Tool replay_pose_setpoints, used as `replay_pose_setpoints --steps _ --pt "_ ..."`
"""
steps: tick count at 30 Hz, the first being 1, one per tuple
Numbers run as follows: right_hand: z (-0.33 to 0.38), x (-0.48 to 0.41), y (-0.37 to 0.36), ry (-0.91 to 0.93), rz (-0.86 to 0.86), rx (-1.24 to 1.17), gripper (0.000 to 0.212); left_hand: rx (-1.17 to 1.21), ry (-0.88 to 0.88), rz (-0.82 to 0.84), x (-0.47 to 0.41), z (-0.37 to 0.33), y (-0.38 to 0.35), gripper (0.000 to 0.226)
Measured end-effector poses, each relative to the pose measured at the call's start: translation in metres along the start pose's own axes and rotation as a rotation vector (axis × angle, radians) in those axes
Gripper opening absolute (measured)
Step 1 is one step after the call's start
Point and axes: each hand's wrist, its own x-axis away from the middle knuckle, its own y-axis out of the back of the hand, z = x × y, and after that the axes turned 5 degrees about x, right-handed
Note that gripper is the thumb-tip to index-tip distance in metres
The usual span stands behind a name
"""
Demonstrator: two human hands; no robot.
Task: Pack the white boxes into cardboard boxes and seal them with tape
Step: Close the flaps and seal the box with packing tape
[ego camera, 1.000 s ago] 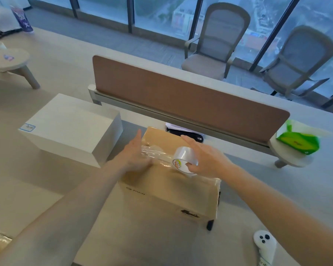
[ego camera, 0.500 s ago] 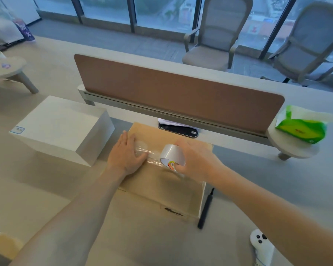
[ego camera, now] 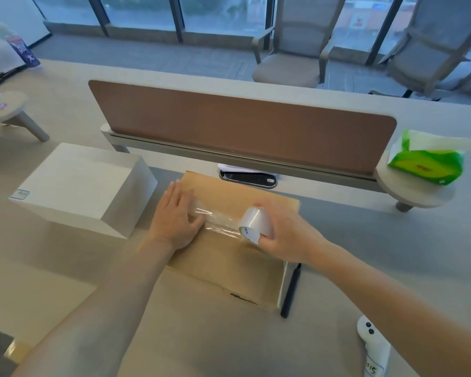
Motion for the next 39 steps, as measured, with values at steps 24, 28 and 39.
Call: replay_pose_setpoints --steps 24,28,39 --pt "-0.046 0.078 0.028 -0.132 -0.096 0.039 0.062 -0.045 -0.116 0.088 -0.005 0.012 -0.005 0.065" --pt "-0.054 0.085 0.013 -0.137 -0.118 -0.026 0.059 -0.025 -0.135 0.069 -0.004 0.014 -0.006 0.060" --pt "-0.064 0.090 -0.003 -0.206 -0.161 -0.002 0.058 0.031 -0.206 0.028 -0.004 0.010 -0.008 0.046"
